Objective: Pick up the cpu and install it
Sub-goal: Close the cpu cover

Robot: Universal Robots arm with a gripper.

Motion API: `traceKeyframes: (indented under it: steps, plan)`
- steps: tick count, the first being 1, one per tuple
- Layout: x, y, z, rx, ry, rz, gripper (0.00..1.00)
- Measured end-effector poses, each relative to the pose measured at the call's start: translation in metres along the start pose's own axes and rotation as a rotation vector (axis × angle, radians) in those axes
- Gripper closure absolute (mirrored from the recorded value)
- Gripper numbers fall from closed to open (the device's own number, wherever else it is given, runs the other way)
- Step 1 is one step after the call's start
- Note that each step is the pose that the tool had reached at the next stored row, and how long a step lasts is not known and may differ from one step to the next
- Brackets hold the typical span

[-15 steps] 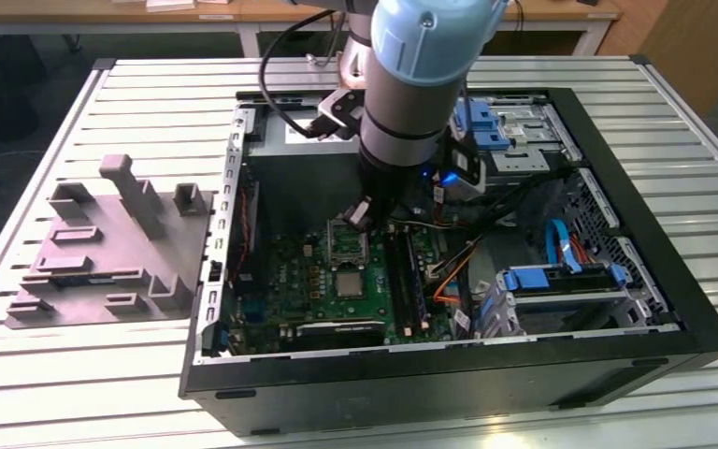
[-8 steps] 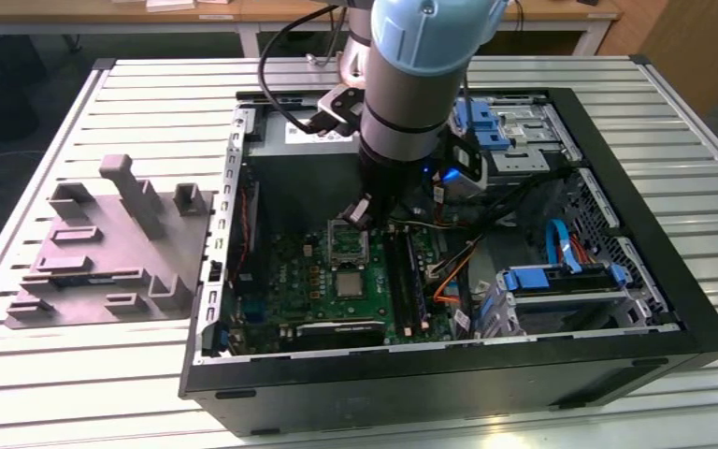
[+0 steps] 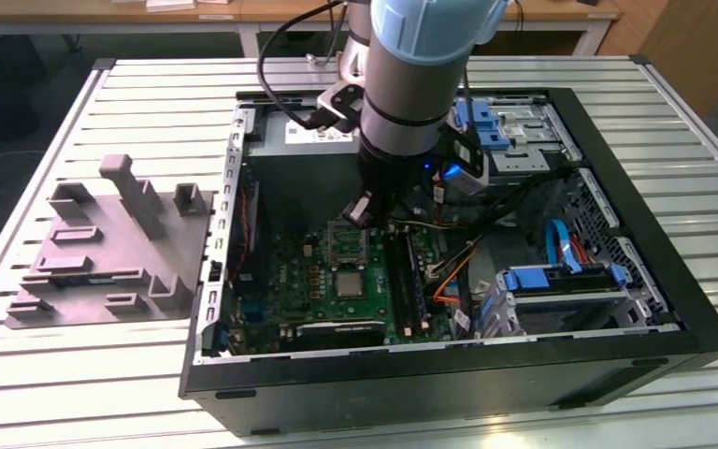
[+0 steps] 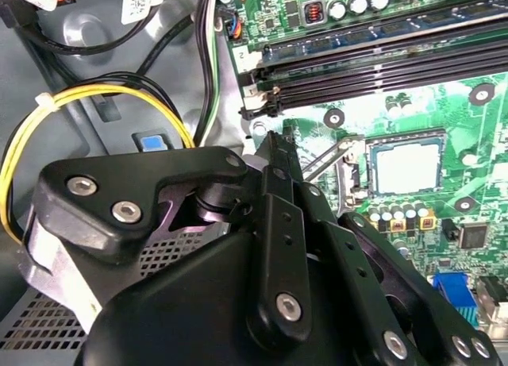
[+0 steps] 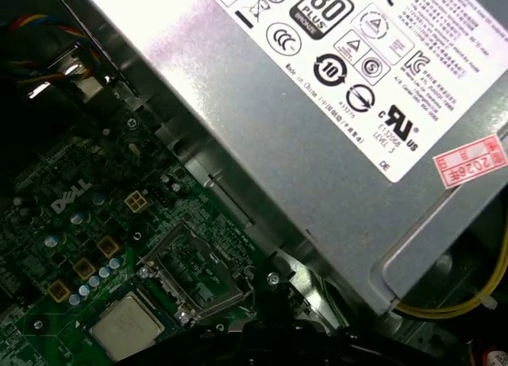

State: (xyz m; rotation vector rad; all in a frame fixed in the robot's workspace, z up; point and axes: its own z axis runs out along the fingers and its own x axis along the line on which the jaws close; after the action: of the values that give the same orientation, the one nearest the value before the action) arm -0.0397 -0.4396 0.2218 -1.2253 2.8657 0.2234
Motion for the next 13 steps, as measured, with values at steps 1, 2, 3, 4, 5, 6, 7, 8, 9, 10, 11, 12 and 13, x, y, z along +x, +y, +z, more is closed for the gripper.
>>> traceKeyframes:
  steps: [1, 2, 3, 4, 5, 6, 7, 8, 9, 10, 11, 12, 13]
  plan:
    - [-0.0001, 0.0001, -0.0006, 0.0022, 0.0023, 0.0, 0.89]
    - [-0.0001, 0.0002, -0.0012, 0.0048, 0.005, 0.0, 0.89]
    - [-0.0002, 0.0003, -0.002, 0.0078, 0.008, 0.0, 0.89]
    - [-0.0002, 0.0004, -0.0029, 0.0109, 0.0112, 0.001, 0.89]
    - [-0.0003, 0.0005, -0.0038, 0.014, 0.0145, 0.001, 0.89]
    - [-0.0003, 0.0007, -0.0047, 0.0169, 0.0176, 0.001, 0.89]
    - [-0.0004, 0.0008, -0.0057, 0.0199, 0.0208, 0.001, 0.89]
    - [-0.0004, 0.001, -0.0065, 0.0225, 0.0235, 0.001, 0.89]
    - [-0.0004, 0.0012, -0.007, 0.0254, 0.0263, 0.002, 0.89]
    - [-0.0003, 0.0013, -0.0074, 0.029, 0.0301, 0.002, 0.89]
    - [-0.0002, 0.0015, -0.0077, 0.0327, 0.034, 0.002, 0.89]
    - [-0.0001, 0.0017, -0.008, 0.036, 0.0375, 0.001, 0.89]
    - [0.0, 0.0019, -0.0084, 0.0386, 0.0404, 0.001, 0.89]
